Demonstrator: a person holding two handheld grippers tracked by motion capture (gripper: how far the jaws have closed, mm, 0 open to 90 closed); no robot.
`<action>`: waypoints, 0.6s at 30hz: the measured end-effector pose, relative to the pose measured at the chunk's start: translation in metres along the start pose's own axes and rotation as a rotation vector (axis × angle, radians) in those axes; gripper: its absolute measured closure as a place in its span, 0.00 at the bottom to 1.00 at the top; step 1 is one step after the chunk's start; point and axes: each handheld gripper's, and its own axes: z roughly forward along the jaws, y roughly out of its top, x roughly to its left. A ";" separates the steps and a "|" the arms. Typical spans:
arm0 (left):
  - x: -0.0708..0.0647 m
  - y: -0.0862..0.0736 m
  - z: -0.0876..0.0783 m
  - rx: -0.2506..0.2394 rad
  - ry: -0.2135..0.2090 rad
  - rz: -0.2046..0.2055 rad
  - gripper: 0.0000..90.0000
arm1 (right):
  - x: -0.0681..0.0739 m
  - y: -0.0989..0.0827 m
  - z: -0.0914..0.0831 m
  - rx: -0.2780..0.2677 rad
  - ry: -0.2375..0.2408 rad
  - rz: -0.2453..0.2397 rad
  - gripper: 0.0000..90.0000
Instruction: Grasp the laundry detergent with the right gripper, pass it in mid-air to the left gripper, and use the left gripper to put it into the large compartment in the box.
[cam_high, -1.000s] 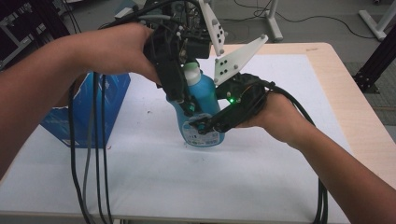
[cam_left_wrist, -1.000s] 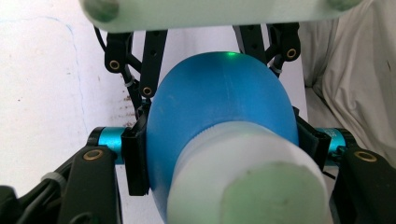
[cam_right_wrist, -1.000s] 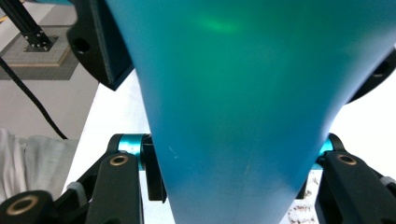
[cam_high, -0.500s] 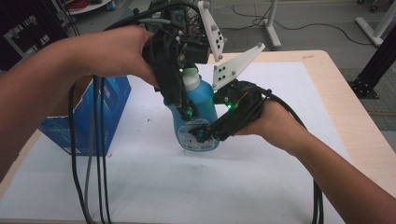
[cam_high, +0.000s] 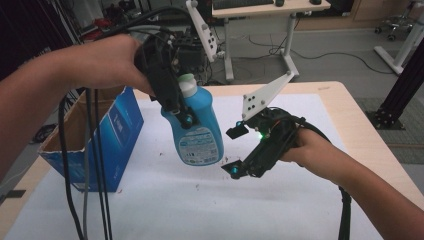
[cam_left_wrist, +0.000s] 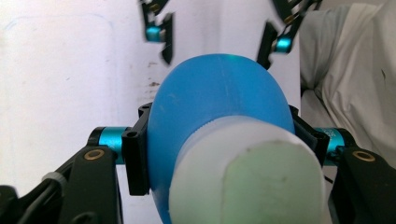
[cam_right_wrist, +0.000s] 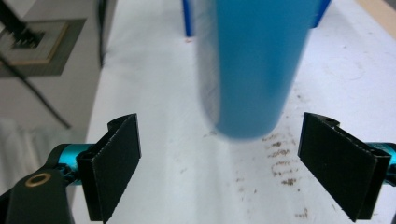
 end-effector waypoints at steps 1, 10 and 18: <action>0.001 -0.001 -0.003 0.003 0.007 -0.007 0.42 | 0.000 0.001 -0.003 0.024 -0.009 -0.005 0.14; 0.012 -0.013 -0.019 0.015 0.030 -0.079 0.42 | -0.005 0.011 -0.021 0.221 0.020 -0.013 0.10; 0.018 -0.028 -0.032 0.016 0.052 -0.142 0.42 | -0.011 0.006 -0.030 0.341 0.009 0.026 0.01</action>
